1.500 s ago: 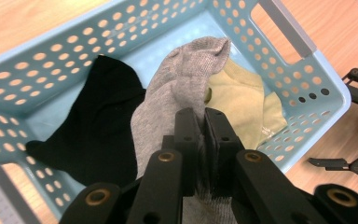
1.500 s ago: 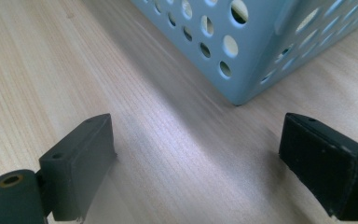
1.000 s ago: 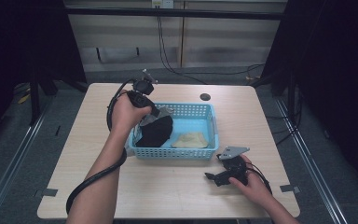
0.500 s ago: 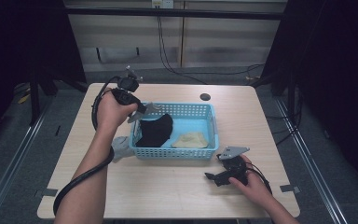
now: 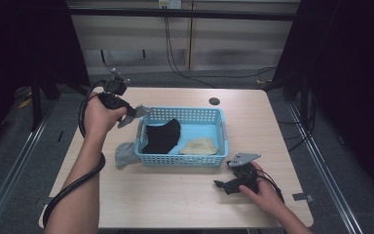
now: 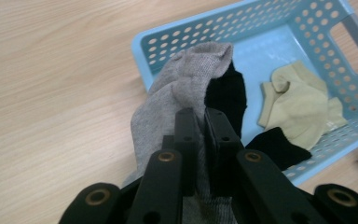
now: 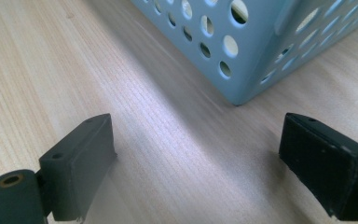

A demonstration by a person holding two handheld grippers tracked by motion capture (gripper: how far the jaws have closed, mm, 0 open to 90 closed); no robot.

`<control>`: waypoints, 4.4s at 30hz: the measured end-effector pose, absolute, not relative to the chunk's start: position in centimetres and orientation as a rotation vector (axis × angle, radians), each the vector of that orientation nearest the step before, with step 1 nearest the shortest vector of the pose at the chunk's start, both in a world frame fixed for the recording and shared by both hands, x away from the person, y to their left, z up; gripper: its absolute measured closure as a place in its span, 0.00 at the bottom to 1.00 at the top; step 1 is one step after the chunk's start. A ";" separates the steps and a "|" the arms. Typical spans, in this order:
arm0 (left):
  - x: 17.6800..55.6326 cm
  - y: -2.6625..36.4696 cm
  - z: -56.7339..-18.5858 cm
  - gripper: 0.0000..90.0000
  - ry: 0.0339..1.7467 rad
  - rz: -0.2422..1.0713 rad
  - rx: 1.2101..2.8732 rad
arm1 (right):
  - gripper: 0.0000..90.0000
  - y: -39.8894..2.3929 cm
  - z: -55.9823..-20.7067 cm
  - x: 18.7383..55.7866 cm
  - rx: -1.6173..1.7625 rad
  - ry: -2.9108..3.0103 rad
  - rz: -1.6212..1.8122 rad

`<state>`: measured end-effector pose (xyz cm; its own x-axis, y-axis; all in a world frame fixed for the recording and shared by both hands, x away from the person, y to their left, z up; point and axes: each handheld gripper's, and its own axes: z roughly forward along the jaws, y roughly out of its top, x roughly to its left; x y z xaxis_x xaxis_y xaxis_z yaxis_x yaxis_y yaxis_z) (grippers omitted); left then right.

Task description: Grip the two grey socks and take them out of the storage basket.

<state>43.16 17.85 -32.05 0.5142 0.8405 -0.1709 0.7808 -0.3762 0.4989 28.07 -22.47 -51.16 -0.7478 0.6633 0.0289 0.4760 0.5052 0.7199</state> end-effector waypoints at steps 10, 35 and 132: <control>43.0 20.2 -32.6 0.93 1.389 0.183 2.197 | 0.11 -22.5 -51.2 28.1 0.966 2.499 1.079; 43.2 24.1 -38.6 0.93 1.560 0.253 2.149 | 0.11 -22.5 -51.2 28.1 0.964 2.498 1.079; 33.0 27.2 -45.8 0.22 1.317 0.245 2.112 | 0.11 -22.5 -51.2 28.1 0.964 2.499 1.076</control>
